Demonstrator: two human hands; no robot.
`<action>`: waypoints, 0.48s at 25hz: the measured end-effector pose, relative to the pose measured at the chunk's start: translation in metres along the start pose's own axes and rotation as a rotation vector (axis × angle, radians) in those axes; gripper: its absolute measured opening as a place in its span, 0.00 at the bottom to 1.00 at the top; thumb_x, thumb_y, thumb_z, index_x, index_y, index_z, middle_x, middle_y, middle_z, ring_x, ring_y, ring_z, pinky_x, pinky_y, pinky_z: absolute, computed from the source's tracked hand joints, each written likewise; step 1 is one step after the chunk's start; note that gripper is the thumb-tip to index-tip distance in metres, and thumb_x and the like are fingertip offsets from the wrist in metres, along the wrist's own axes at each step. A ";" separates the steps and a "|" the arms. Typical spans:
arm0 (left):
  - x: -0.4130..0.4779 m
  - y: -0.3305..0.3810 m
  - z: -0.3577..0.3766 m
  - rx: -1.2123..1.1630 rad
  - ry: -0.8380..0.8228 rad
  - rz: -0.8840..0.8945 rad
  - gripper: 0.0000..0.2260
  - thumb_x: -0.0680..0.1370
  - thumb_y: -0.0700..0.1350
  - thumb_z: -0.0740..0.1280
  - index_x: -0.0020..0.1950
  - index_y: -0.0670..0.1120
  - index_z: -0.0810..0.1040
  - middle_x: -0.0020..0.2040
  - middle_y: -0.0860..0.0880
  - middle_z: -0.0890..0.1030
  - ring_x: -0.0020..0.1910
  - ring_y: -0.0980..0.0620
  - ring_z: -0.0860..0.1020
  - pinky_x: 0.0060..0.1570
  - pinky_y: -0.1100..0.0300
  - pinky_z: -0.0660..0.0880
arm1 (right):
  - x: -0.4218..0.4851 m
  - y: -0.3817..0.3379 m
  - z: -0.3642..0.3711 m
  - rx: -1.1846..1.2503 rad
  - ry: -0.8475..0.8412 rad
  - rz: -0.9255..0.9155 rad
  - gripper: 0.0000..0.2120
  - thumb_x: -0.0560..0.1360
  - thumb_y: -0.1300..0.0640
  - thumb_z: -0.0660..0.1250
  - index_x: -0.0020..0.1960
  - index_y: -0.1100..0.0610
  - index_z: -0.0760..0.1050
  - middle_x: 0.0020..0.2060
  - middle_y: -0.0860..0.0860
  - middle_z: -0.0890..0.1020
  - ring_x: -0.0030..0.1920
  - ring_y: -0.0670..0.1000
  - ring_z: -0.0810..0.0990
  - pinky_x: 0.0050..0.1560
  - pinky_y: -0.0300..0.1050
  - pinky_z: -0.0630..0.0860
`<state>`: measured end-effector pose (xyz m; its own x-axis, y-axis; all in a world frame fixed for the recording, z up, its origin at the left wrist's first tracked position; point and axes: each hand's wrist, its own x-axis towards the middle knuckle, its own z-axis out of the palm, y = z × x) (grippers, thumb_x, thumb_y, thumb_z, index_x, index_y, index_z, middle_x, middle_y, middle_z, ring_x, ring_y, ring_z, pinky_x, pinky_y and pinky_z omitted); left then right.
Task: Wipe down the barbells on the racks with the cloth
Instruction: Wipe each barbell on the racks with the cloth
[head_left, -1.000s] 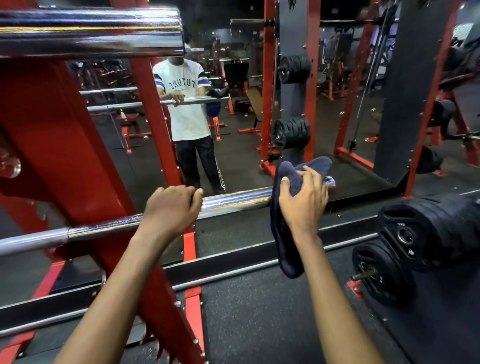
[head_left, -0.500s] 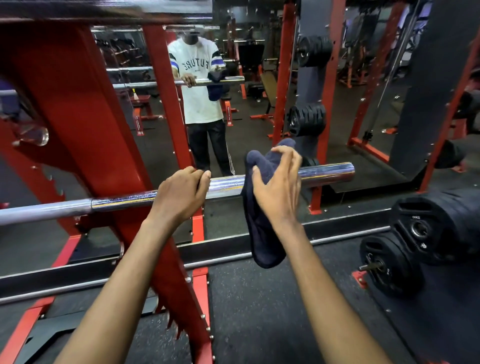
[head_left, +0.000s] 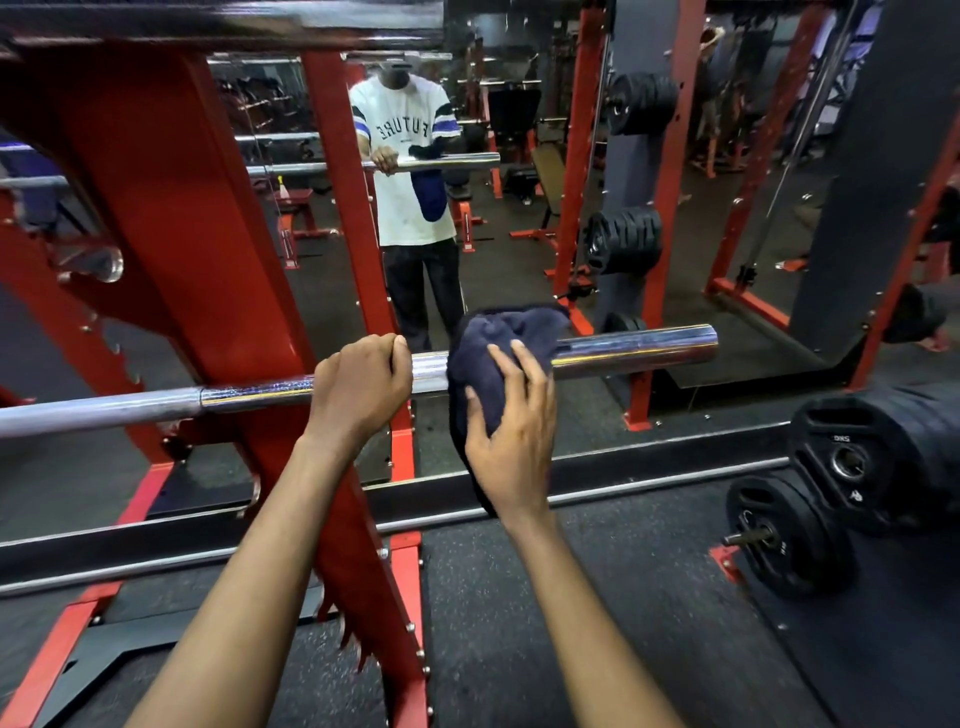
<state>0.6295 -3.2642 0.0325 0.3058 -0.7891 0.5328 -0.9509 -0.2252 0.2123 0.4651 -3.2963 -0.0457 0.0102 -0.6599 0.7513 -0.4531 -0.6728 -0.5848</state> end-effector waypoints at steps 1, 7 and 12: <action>0.000 0.000 0.001 -0.003 0.003 -0.010 0.16 0.82 0.49 0.54 0.39 0.47 0.73 0.42 0.45 0.81 0.44 0.37 0.79 0.38 0.53 0.65 | -0.007 -0.004 0.005 0.074 0.081 0.100 0.24 0.81 0.56 0.68 0.75 0.59 0.70 0.75 0.53 0.68 0.77 0.53 0.66 0.78 0.51 0.62; 0.000 0.001 0.001 -0.024 0.021 -0.028 0.15 0.82 0.49 0.56 0.37 0.47 0.71 0.41 0.45 0.81 0.44 0.37 0.79 0.38 0.53 0.63 | -0.009 -0.025 0.033 0.725 0.363 0.881 0.25 0.82 0.52 0.62 0.76 0.62 0.67 0.73 0.57 0.72 0.73 0.53 0.71 0.74 0.45 0.67; 0.001 0.001 0.000 -0.043 0.032 -0.025 0.14 0.81 0.49 0.56 0.36 0.48 0.69 0.41 0.46 0.82 0.43 0.37 0.79 0.38 0.53 0.64 | 0.023 -0.015 0.036 1.290 0.243 1.255 0.20 0.83 0.48 0.52 0.48 0.54 0.80 0.46 0.55 0.85 0.48 0.54 0.84 0.54 0.46 0.79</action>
<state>0.6288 -3.2646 0.0333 0.3317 -0.7647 0.5525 -0.9402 -0.2195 0.2606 0.5039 -3.3136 -0.0304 0.0750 -0.9448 -0.3191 0.8109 0.2440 -0.5319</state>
